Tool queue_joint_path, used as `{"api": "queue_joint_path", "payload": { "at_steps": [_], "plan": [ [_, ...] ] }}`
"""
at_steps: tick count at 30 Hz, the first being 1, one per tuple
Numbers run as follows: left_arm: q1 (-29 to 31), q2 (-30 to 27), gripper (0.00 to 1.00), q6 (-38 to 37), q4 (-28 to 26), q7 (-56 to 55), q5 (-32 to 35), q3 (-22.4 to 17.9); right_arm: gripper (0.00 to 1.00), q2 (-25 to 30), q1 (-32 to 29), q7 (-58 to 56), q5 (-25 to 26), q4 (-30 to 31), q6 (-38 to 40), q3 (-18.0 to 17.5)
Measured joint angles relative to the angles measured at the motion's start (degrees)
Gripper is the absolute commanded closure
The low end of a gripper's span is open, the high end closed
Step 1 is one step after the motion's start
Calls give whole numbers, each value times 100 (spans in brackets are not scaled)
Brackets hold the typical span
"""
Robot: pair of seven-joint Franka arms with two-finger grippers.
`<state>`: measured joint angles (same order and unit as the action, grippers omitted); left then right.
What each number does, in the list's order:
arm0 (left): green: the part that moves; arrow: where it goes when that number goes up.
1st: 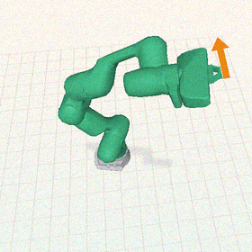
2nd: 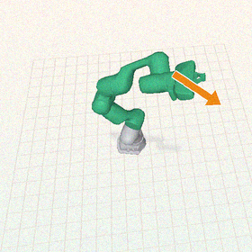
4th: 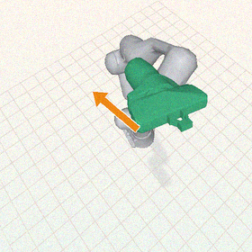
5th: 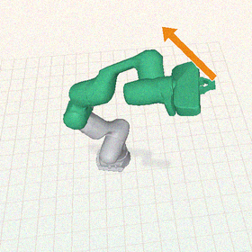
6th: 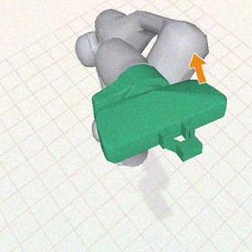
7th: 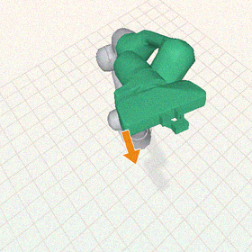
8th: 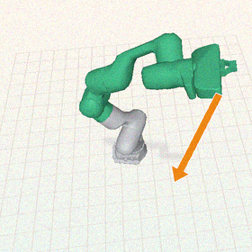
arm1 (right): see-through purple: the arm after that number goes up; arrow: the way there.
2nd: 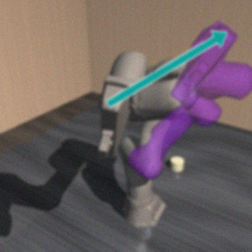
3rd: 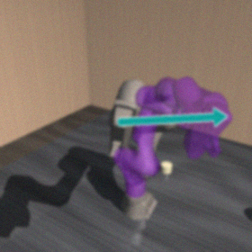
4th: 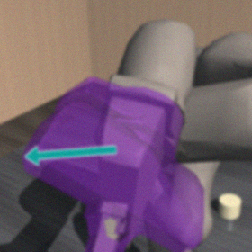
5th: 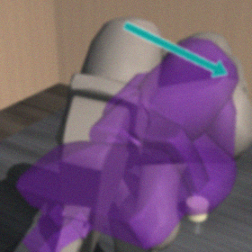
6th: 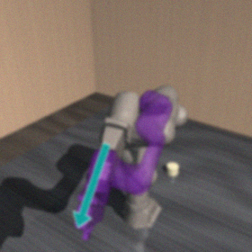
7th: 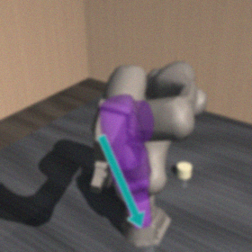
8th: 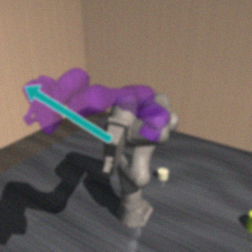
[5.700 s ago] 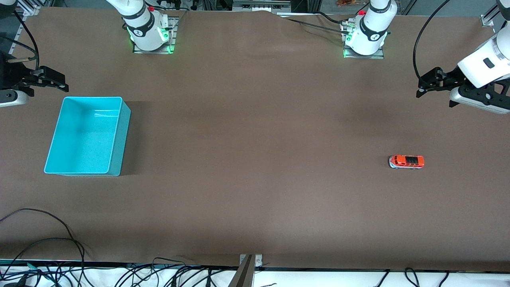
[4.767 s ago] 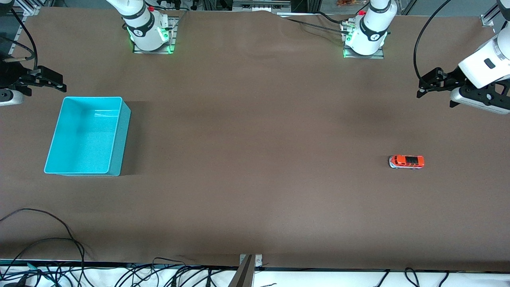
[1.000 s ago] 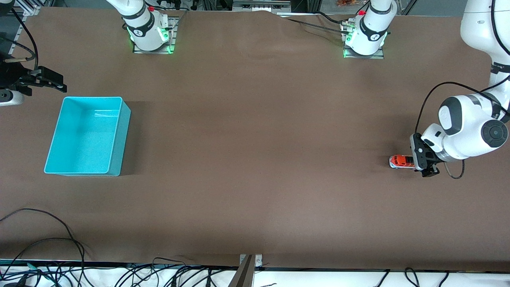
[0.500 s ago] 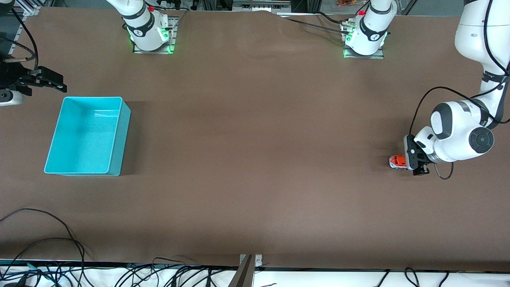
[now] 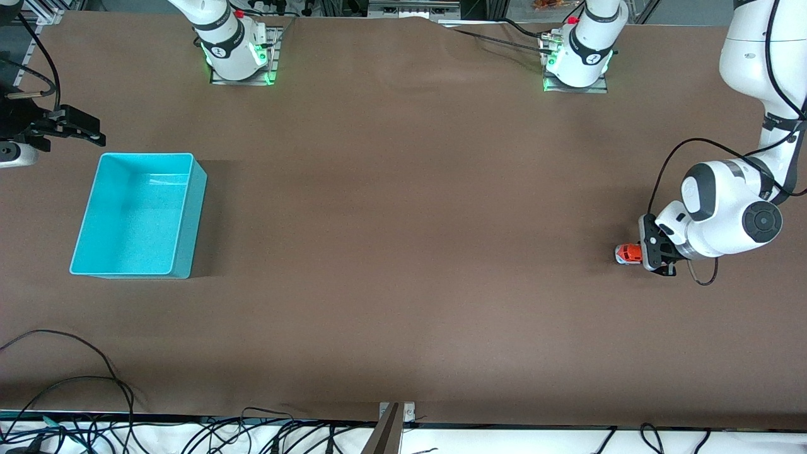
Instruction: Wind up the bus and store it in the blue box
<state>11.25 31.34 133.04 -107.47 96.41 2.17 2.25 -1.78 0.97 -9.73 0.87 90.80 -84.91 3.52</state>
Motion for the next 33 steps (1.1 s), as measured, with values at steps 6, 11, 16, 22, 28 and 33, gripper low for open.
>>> {"api": "queue_joint_path", "payload": {
  "at_steps": [6, 11, 16, 22, 28, 33],
  "plan": [
    [1, 0, 78, 0, 0, 1, 0, 0, 0, 0, 0, 0, 0, 0, 0, 0],
    [8, 2, 78, 0, 0, 4, 0, 1, 0, 0, 0, 0, 0, 0, 0, 0],
    [33, 2, 78, 0, 0, 84, -1, 3, 0, 0, 0, 0, 0, 0, 0, 0],
    [156, 5, 78, 1, 1, 307, -3, 11, 0, 0, 0, 0, 0, 0, 0, 0],
    [425, 20, 78, 47, 11, 624, -19, 25, 0, 0, -1, 0, 0, 0, 0, 1],
    [722, 43, 78, 157, 22, 975, -25, 30, 0, 0, -1, 0, 0, 0, 0, 1]
  ]
}}
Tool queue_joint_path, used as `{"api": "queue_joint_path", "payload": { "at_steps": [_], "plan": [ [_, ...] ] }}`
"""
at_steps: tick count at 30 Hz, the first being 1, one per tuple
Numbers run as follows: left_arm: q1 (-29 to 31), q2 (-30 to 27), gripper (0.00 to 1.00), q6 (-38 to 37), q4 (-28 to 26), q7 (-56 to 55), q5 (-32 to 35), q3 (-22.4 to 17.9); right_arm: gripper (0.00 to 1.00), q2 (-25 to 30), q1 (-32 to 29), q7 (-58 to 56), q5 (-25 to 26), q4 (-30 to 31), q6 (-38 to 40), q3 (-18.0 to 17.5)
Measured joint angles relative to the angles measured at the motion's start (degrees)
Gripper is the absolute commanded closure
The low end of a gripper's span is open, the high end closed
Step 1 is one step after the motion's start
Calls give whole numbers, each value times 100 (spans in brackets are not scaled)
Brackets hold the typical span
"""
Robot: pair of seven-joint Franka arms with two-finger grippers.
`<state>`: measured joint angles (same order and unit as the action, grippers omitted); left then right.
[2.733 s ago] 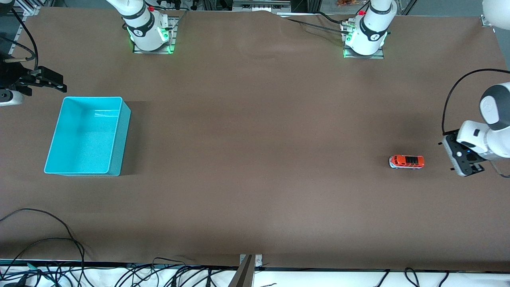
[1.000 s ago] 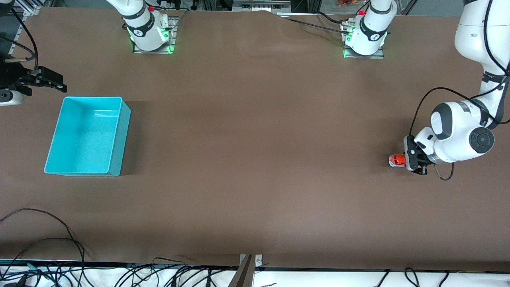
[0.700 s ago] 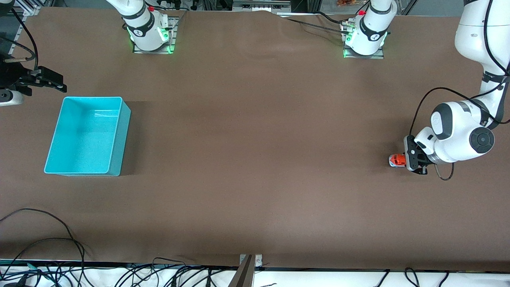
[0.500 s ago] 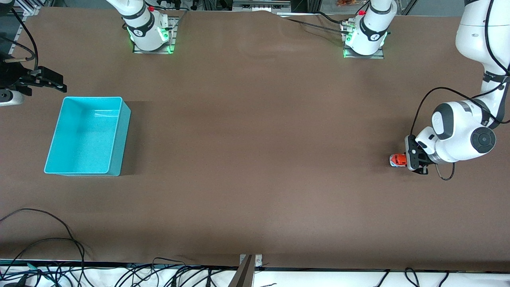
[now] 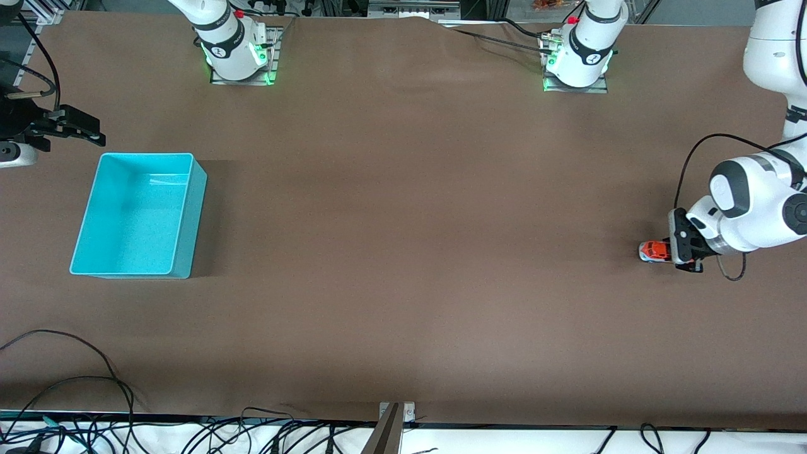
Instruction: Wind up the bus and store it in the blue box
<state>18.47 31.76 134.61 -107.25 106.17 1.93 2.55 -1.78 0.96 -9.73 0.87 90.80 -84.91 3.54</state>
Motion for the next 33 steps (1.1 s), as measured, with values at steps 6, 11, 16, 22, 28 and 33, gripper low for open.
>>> {"api": "queue_joint_path", "payload": {
  "at_steps": [6, 11, 16, 22, 28, 33],
  "plan": [
    [379, 50, 78, 101, 66, 425, 0, 3, 0, 0, 0, 0, 0, 0, 0, 0],
    [687, 124, 78, 142, 175, 768, 0, 4, 0, 0, 0, 0, 0, 0, 0, 0],
    [960, 208, 78, 158, 306, 1021, -1, 11, 0, 0, -1, 0, 0, 0, 0, 0],
    [1213, 297, 78, 194, 438, 1267, -27, 25, 0, 0, -7, 0, 0, 0, 0, 8],
    [1388, 343, 77, 221, 511, 1370, -62, 47, 0, 0, -2, 0, 0, 0, 0, -1],
    [1471, 375, 76, 229, 563, 1377, -62, 48, 0, 0, 1, 0, 0, 0, 0, -2]
  ]
}}
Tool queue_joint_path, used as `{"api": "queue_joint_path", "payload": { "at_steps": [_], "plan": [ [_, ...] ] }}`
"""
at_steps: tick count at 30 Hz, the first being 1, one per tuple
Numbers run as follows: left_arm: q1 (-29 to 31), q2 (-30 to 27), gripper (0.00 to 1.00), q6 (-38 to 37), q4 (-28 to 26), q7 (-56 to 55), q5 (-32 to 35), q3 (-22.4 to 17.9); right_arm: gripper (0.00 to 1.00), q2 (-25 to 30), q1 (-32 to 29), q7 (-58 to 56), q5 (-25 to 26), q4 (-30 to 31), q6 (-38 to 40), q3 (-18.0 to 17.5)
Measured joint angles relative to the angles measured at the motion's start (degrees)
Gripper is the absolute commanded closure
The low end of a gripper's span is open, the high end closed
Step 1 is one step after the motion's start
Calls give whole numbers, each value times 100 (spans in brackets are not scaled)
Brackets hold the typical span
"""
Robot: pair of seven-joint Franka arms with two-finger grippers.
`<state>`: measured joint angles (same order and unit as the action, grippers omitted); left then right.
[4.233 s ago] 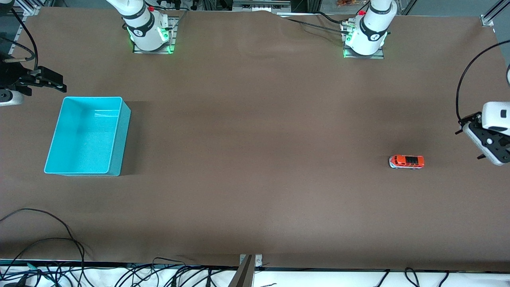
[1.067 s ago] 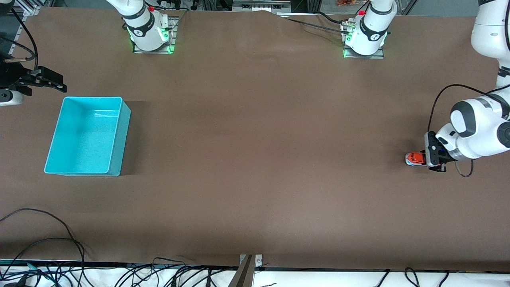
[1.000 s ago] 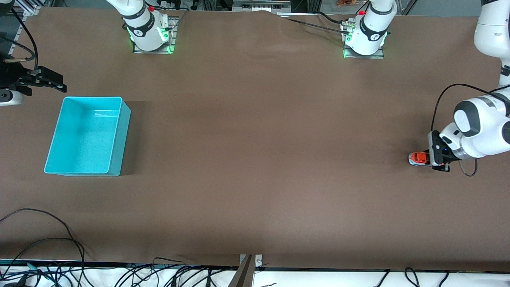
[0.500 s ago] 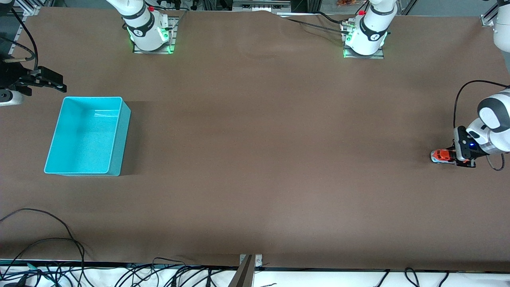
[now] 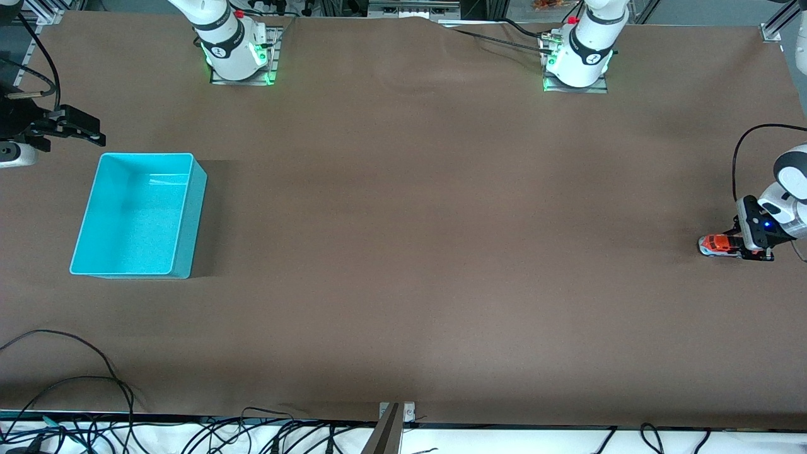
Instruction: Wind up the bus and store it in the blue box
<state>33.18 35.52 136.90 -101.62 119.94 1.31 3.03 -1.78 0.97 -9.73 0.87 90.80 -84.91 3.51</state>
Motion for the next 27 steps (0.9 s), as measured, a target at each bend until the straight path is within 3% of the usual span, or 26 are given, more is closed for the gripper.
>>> {"api": "queue_joint_path", "payload": {
  "at_steps": [12, 14, 15, 17, 27],
  "plan": [
    [30, 13, 73, 0, 19, 5, -10, 1, 0, 0, -1, 0, 0, 0, 0, 1],
    [30, 13, 60, 0, 19, 5, -11, 1, 0, 0, -1, 0, 0, 0, 0, 1],
    [31, 13, 44, 0, 19, 5, -12, 1, 0, 0, -1, 0, 0, 0, 0, 1],
    [31, 13, 0, 0, 20, 5, -12, 2, 0, 0, -1, 0, 0, 0, 0, 1],
    [102, 426, 0, 93, -6, 94, -2, -35, 0, 0, 3, 0, -1, -23, 0, -8]
  ]
}}
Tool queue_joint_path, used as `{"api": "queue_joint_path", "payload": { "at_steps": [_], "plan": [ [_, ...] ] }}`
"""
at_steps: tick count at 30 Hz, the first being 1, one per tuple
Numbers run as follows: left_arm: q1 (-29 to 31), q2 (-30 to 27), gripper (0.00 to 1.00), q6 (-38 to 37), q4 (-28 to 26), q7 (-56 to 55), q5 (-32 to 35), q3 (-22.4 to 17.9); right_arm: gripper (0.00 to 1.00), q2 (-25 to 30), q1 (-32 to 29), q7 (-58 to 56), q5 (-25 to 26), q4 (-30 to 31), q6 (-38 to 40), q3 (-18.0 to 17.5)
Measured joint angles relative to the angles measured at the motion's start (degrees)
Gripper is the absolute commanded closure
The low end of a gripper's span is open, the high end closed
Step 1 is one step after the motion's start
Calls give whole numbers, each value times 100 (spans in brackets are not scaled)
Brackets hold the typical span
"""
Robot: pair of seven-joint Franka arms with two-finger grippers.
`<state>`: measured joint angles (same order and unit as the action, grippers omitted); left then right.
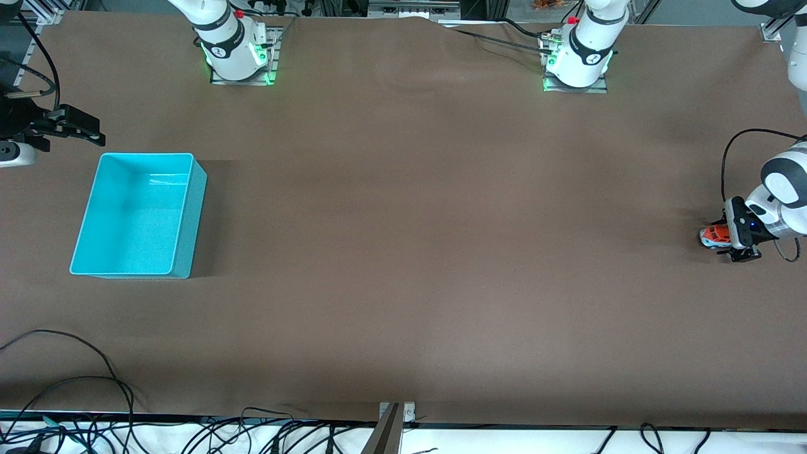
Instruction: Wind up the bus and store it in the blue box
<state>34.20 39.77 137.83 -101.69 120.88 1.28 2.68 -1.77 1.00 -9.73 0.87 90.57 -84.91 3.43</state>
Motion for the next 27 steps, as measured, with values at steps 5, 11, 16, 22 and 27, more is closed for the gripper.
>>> {"api": "queue_joint_path", "payload": {
  "at_steps": [5, 11, 16, 22, 27],
  "plan": [
    [-29, -12, 0, -6, 12, 8, 1, 2, 0, 0, 3, 0, 0, -5, 0, -12],
    [-132, -112, 0, -72, 49, 12, 3, 21, 0, 0, 3, 0, 0, -7, 0, -15],
    [-238, -269, 0, -213, 67, 12, 3, 23, 0, 0, 3, 0, 0, -9, 0, -15],
    [-303, -502, 0, -287, 74, 12, 65, 23, 0, 0, 3, 0, 0, -11, 0, -15],
    [-352, -750, 0, -479, 86, 4, 111, 24, 0, 0, 3, 0, 0, -12, 0, -15]
  ]
}}
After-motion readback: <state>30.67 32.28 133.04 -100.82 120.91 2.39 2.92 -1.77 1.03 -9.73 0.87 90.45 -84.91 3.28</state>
